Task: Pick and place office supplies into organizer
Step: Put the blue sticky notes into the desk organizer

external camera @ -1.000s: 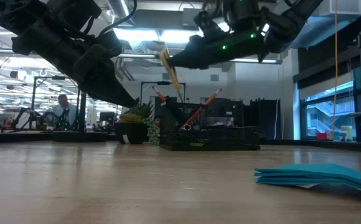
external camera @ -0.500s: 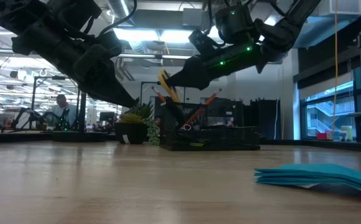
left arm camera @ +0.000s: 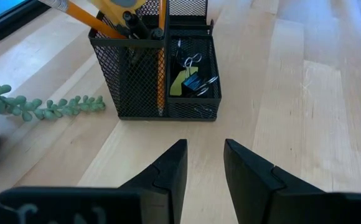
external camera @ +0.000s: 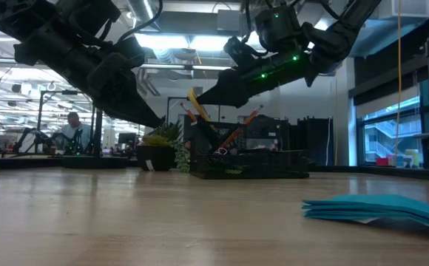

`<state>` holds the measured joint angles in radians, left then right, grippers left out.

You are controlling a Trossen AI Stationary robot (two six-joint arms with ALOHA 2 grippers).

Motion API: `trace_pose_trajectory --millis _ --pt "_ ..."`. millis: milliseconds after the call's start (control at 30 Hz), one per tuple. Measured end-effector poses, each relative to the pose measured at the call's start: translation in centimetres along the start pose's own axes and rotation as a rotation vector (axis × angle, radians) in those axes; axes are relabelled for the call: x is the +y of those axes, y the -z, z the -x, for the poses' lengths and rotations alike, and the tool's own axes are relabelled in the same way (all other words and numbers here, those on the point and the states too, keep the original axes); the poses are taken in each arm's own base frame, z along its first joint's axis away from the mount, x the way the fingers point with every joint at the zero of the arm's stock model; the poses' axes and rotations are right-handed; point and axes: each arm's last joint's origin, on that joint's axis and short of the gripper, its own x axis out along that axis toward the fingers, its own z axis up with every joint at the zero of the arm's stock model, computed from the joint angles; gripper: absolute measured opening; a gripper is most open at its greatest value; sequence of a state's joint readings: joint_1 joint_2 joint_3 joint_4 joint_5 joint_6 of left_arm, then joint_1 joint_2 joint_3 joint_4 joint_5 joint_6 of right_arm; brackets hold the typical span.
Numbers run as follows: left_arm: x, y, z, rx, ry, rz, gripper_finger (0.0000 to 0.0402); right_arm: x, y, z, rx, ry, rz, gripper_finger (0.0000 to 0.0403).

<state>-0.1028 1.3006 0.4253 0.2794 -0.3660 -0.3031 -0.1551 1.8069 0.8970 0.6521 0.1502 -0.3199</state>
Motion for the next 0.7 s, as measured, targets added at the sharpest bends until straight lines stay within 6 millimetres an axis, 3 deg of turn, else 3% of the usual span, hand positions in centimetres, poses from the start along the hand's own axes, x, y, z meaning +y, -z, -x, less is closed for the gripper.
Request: trace_pose_trajectory --millis 200,300,533,700 --pt "0.0 0.0 0.0 0.000 0.000 0.001 0.0098 -0.1 -0.2 0.1 -0.005 0.000 0.000 0.0190" --pt "0.0 0.0 0.0 0.000 0.000 0.009 0.0098 -0.2 -1.3 0.7 -0.035 0.003 -0.003 0.0213" --pt "0.0 0.1 0.0 0.006 -0.001 0.018 0.0098 0.1 -5.5 4.6 -0.075 -0.038 -0.090 0.0242" --pt "0.0 0.2 0.0 0.023 0.003 0.009 0.0098 2.0 -6.8 8.0 0.043 -0.167 -0.120 0.0243"
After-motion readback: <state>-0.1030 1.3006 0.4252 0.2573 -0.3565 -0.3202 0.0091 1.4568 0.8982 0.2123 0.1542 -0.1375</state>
